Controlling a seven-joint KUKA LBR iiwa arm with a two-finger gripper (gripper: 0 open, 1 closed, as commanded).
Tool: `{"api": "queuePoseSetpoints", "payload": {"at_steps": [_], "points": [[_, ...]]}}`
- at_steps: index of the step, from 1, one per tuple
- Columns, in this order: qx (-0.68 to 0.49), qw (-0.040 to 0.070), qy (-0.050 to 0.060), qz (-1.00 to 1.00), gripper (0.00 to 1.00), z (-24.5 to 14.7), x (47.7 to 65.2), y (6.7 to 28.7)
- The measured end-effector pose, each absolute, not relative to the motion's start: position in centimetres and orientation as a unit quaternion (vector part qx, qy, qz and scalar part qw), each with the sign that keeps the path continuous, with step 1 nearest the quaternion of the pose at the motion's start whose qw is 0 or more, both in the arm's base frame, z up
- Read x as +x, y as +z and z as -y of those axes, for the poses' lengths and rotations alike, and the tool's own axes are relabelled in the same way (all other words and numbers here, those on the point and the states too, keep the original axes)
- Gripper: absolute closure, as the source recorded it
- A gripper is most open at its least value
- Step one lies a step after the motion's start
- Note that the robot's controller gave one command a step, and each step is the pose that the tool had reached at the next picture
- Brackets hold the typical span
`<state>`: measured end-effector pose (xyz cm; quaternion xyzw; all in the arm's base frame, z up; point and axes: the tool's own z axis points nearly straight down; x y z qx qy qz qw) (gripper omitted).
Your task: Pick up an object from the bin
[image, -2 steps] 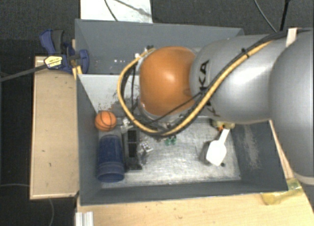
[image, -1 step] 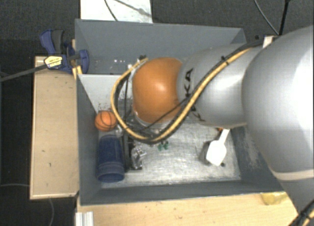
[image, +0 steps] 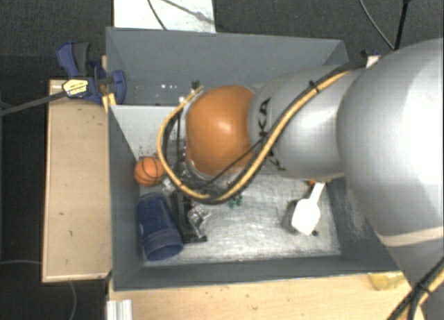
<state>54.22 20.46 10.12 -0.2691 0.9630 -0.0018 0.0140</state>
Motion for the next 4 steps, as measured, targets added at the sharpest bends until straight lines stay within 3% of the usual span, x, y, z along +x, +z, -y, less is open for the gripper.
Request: {"api": "queuePoseSetpoints", "payload": {"at_steps": [1,2,3,4], "points": [[-0.266,0.009,0.001,-0.964,1.00,-20.7,53.6,10.4],[-0.265,0.009,0.001,-0.964,1.00,-20.7,53.6,10.4],[-0.266,-0.001,0.000,-0.964,1.00,-20.2,52.6,15.2],[-0.266,0.006,0.001,-0.964,1.00,-20.4,53.7,18.6]]}}
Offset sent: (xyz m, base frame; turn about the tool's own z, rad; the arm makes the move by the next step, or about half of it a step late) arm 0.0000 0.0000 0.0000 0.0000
